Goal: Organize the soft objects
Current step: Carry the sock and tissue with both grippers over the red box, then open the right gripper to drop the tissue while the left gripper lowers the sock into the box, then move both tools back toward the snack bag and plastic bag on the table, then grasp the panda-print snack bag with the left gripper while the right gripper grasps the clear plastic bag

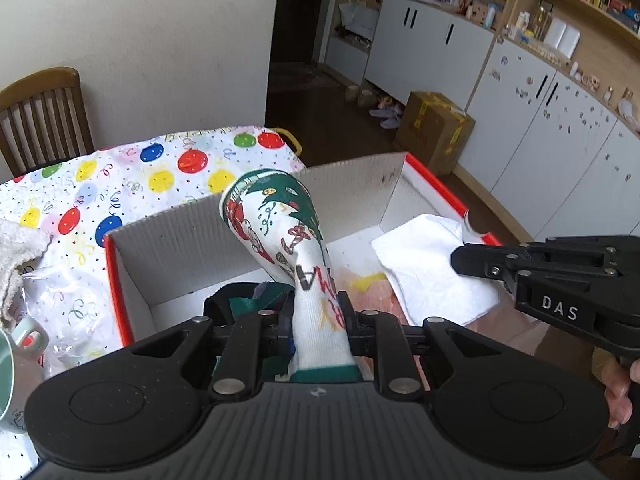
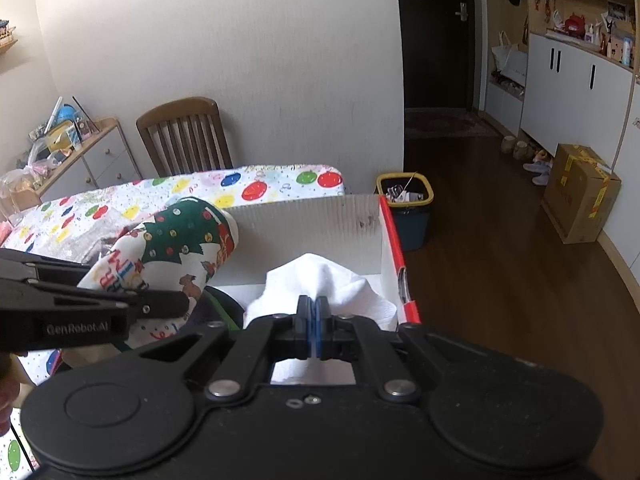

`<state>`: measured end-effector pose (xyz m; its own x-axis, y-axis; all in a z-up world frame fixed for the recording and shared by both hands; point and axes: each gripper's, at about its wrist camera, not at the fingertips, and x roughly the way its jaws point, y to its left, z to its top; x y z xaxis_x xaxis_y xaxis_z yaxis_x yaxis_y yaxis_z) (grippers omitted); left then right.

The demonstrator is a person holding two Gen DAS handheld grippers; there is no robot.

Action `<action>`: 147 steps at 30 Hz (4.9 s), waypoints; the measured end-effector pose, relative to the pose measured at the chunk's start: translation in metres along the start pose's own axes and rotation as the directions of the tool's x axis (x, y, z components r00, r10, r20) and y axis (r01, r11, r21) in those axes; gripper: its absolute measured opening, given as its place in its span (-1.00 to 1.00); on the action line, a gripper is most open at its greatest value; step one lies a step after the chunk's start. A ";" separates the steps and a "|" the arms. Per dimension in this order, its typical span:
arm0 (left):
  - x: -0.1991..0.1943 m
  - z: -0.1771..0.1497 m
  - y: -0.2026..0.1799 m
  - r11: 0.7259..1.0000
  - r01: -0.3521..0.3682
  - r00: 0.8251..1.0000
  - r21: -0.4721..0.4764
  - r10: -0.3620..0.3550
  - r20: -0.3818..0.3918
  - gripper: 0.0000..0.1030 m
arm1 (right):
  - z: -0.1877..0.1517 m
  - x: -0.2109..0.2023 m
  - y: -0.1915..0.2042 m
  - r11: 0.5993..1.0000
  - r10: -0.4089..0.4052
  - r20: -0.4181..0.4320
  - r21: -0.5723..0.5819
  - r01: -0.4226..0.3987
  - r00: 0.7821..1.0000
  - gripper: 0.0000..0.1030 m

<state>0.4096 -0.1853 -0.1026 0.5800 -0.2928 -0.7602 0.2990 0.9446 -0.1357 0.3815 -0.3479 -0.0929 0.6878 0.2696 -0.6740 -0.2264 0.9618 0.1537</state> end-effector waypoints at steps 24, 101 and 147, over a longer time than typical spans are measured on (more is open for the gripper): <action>0.016 -0.008 -0.002 1.000 -0.024 0.997 -0.009 0.023 -0.077 -0.44 | -0.009 0.015 -0.015 1.000 -0.007 -0.090 0.020 0.009 0.996 -0.34; -0.162 -0.160 0.267 0.961 -0.238 0.946 -0.141 0.262 0.191 1.00 | -0.034 0.005 0.280 0.945 0.135 -0.091 -0.287 -0.155 0.987 0.79; -0.095 -0.168 0.352 0.624 -0.175 0.960 -0.761 0.281 0.010 -0.40 | -0.040 0.134 0.276 0.947 0.008 -0.188 -0.313 -0.067 0.982 -0.50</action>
<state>0.3323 0.1996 -0.1843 0.6486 -0.0167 -0.7610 -0.4916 0.7541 -0.4356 0.3837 -0.0485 -0.1696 0.5440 0.2634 -0.7967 -0.4765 0.8785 -0.0349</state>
